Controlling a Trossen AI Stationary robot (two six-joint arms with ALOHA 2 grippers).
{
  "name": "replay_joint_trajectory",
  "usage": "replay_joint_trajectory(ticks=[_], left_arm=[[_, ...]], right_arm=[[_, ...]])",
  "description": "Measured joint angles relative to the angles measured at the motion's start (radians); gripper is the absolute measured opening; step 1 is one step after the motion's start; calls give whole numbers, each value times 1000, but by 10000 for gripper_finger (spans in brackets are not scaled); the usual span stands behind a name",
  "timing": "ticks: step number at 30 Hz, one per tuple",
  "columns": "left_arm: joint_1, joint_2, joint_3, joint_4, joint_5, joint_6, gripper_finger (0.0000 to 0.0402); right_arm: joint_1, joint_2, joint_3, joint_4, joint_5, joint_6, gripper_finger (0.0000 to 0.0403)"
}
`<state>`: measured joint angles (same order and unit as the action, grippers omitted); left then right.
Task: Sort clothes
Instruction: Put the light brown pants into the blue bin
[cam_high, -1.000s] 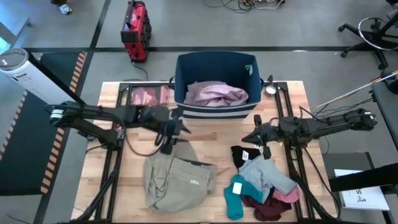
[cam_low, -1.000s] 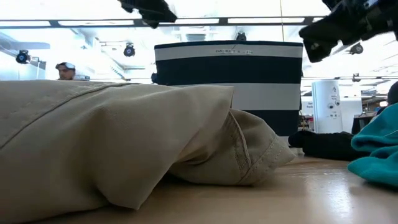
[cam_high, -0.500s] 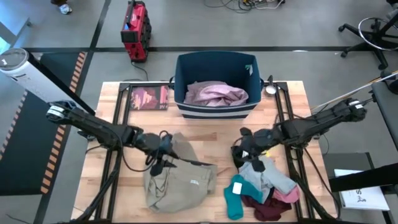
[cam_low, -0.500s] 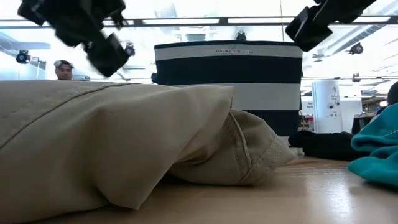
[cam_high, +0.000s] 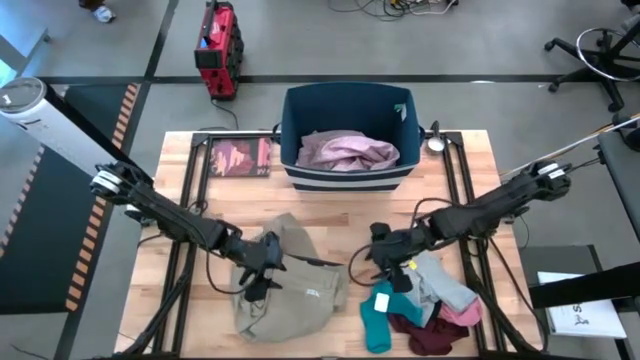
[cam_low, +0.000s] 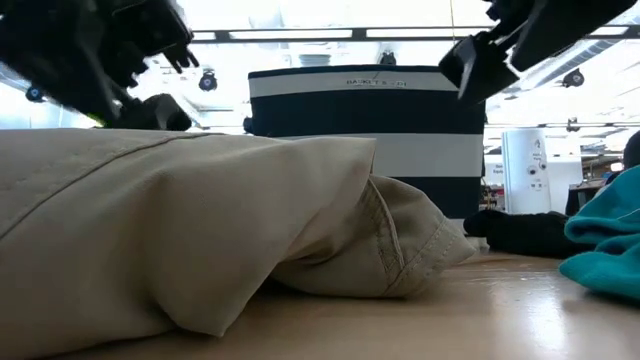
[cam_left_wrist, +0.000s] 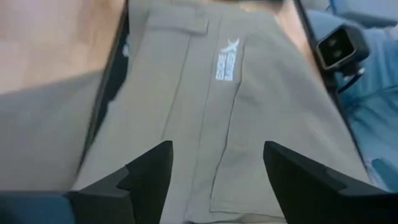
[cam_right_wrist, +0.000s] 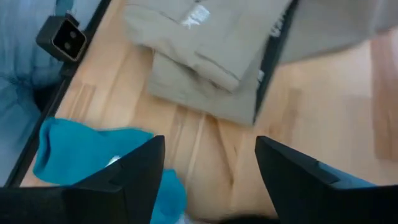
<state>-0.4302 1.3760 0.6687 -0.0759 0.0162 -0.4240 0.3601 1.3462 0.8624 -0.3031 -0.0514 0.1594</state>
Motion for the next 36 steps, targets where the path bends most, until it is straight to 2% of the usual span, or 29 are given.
replay_joint_trajectory(ticks=[8, 17, 22, 27, 31, 36], left_arm=[[-89, 89, 12, 11, -2, -55, 262], [-119, 237, 11, 164, -34, -59, 222], [-116, 331, 14, 286, -101, -14, 198], [-114, 366, 12, 379, -206, 44, 182], [-89, 362, 10, 374, -266, 68, 176], [-43, 367, 5, 377, -288, 68, 171]], right_arm=[[15, 180, 25, 113, 4, -99, 235], [31, 359, 218, 40, 11, -180, 246], [52, 430, 330, -77, 58, -206, 259], [75, 477, 396, -114, 132, -237, 275], [77, 496, 414, -116, 131, -239, 289], [70, 500, 414, -121, 132, -222, 302]])
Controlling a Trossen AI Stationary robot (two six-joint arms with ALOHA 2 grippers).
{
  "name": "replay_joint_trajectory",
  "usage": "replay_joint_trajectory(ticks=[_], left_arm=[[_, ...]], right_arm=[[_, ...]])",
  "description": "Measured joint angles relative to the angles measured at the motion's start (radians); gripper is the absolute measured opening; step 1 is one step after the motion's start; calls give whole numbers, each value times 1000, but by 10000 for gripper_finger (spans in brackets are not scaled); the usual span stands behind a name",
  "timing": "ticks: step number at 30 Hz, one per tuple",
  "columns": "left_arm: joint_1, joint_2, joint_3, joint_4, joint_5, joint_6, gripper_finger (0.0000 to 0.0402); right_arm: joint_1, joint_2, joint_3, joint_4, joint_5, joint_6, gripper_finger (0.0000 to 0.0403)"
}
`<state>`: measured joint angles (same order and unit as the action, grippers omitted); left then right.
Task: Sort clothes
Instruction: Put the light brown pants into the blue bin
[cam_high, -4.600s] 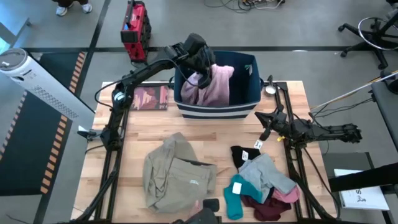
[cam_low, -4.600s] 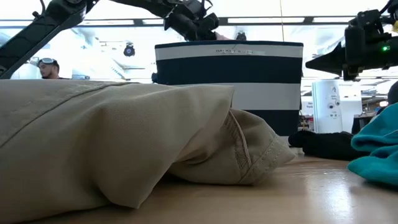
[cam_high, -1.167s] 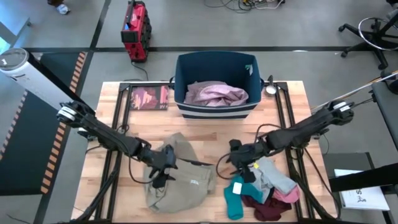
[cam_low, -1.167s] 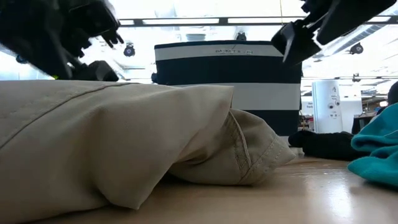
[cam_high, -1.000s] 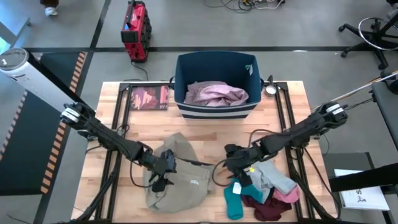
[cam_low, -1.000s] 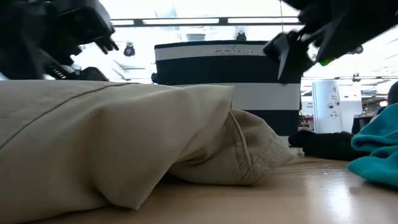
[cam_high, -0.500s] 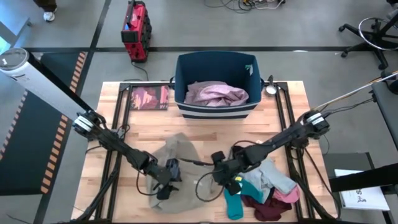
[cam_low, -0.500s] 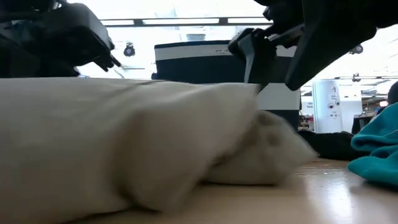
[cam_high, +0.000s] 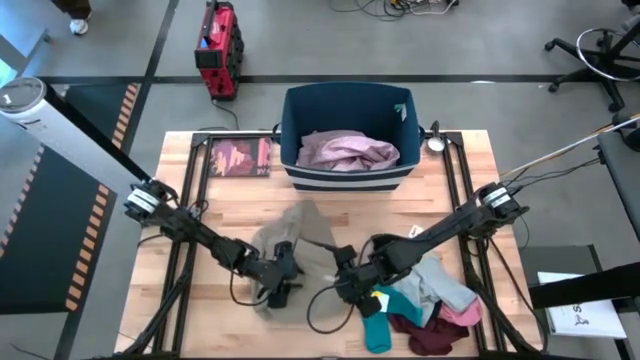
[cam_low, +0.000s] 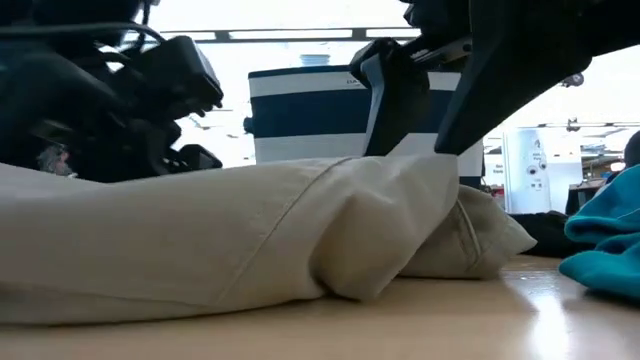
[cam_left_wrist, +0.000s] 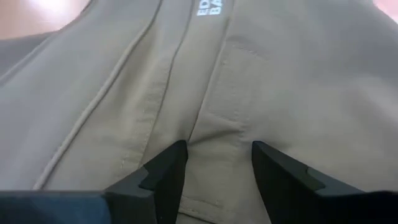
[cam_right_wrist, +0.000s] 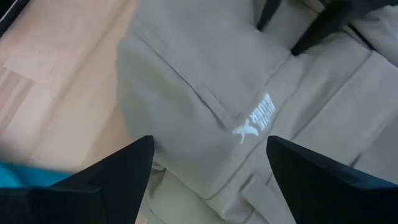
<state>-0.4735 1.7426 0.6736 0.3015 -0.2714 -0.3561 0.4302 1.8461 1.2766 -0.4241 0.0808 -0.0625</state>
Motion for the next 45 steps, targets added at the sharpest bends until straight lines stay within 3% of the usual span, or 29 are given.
replay_joint_trajectory(ticks=[15, 19, 23, 29, 34, 39, 45], left_arm=[[52, 4, -29, 64, -7, -28, 157], [46, 4, -30, 76, -1, -52, 160], [26, 2, -31, 124, 12, -56, 156], [-13, -75, -1, 129, 23, -24, 153], [-48, -211, 21, 134, 21, 47, 153], [-100, -379, 20, 124, -101, 137, 153], [-202, -528, 19, 11, -365, 245, 152]], right_arm=[[-69, 144, -2, -4, -11, 235, 309], [-76, 187, 4, -2, -9, 289, 292], [-77, 198, 5, 4, 7, 307, 224], [-77, 187, 1, 2, 39, 308, 35], [-77, 177, 28, -31, 51, 301, 26], [-63, 137, 76, -80, 111, 262, 18], [-51, 42, 171, -170, 164, 223, 18]])
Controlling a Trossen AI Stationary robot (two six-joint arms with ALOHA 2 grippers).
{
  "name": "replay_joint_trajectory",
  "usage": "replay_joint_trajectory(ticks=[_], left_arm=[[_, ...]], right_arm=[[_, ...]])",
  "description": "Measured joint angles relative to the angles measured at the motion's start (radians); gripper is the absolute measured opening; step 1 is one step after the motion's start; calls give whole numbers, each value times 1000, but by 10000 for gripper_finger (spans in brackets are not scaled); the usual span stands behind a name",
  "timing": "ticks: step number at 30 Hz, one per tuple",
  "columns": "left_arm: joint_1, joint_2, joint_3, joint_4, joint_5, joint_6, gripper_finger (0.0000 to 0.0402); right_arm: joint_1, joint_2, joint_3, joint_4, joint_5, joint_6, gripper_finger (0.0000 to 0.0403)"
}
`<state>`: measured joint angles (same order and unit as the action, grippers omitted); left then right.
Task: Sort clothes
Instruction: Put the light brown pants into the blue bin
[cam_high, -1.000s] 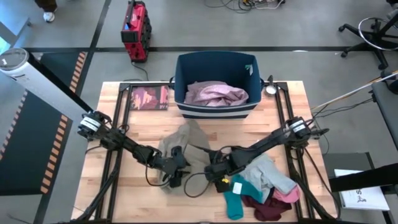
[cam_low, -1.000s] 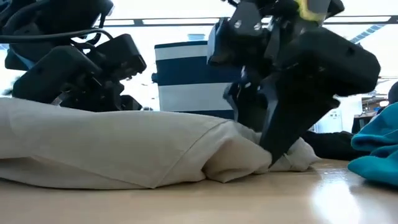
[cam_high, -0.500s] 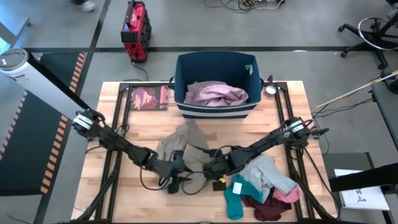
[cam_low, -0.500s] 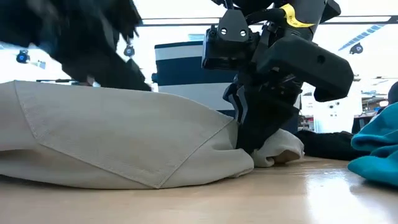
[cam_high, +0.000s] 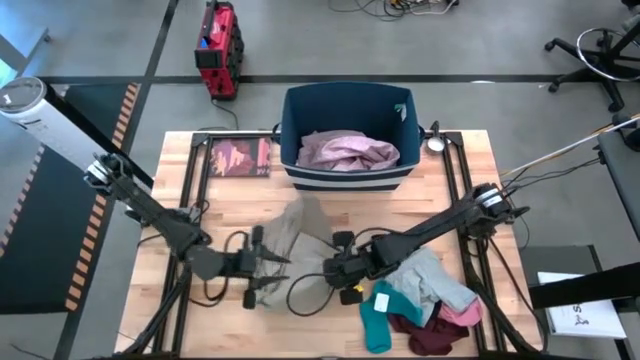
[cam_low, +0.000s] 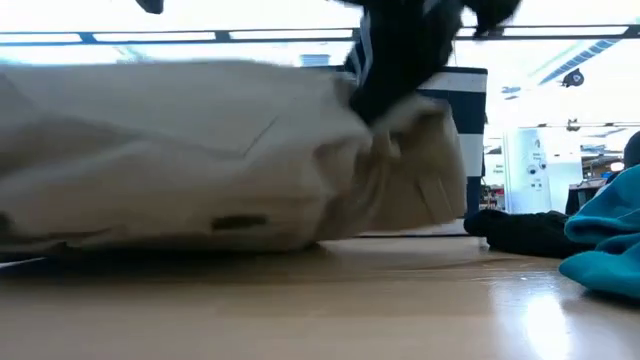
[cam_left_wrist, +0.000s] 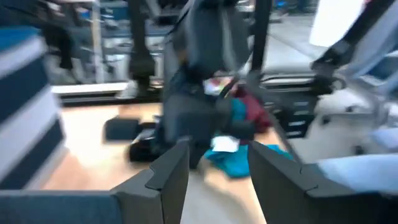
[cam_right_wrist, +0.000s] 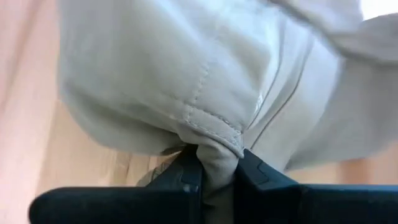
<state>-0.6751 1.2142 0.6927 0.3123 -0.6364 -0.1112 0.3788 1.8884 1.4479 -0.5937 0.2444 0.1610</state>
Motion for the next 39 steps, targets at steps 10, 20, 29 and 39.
replay_joint_trajectory(ticks=[10, 20, 29, 39], left_arm=[[-75, -39, -2, -131, -292, -19, 152], [-72, -50, -43, -223, -440, -191, 150], [-72, -73, -208, 0, -438, -246, 105], [-69, -73, -330, 305, -392, -151, 73]], right_arm=[[-5, -117, 167, -97, 83, -162, 18], [-63, -186, 409, -190, 240, -359, 17], [-149, -183, 713, -211, 338, -545, 17], [-279, -220, 898, -25, 434, -762, 17]])
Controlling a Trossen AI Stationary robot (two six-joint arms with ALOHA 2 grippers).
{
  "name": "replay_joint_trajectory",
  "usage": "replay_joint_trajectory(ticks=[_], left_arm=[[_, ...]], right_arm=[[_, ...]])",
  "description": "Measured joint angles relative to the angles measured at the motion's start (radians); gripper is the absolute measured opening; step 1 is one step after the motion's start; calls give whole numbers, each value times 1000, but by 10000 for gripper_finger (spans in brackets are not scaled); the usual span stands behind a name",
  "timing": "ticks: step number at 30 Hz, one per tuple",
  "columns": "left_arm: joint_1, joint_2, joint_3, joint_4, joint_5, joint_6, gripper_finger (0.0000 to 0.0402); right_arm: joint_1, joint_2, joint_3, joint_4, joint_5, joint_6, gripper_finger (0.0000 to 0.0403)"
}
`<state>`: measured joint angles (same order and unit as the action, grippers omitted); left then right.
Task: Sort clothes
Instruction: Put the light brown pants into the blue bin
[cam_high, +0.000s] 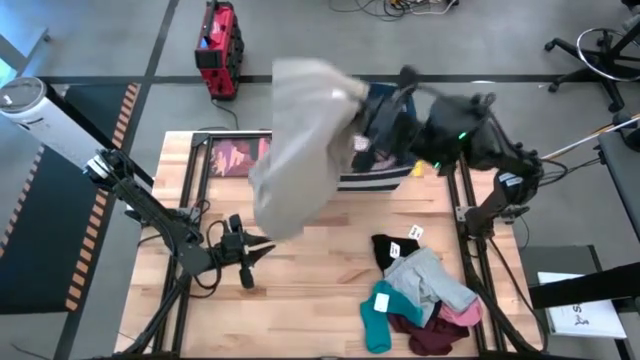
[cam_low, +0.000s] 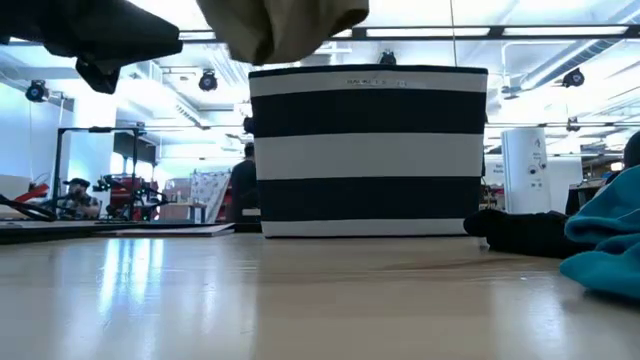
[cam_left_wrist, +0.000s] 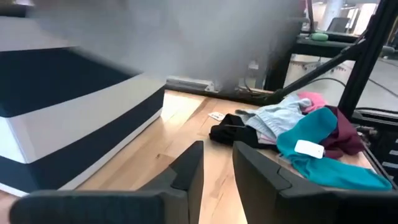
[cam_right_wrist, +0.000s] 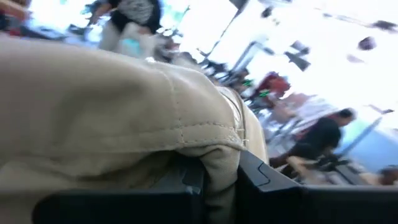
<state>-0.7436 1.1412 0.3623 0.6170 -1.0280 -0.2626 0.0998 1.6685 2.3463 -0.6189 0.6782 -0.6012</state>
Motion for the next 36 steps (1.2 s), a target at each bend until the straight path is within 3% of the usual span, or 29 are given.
replay_joint_trajectory(ticks=[3, 8, 16, 21, 25, 32, 36], left_arm=[[12, 0, 2, 4, 8, 18, 73], [62, 0, 3, 47, 107, 81, 73], [173, -16, 3, 49, 236, 83, 73], [181, -45, 3, 49, 254, 103, 73], [181, -64, 3, 46, 254, 125, 73], [181, -65, 2, 22, 254, 128, 73], [181, -65, 1, 14, 253, 137, 73]], right_arm=[[-55, -21, 10, 47, 25, -54, 17], [-179, -54, 10, 15, 38, -57, 17], [-401, -47, 8, -246, -6, 112, 16], [-508, 10, 7, -432, -83, 216, 16], [-574, 75, 6, -508, -85, 261, 16], [-710, 160, 5, -462, 46, 272, 16], [-774, 164, 5, -426, 56, 273, 16]])
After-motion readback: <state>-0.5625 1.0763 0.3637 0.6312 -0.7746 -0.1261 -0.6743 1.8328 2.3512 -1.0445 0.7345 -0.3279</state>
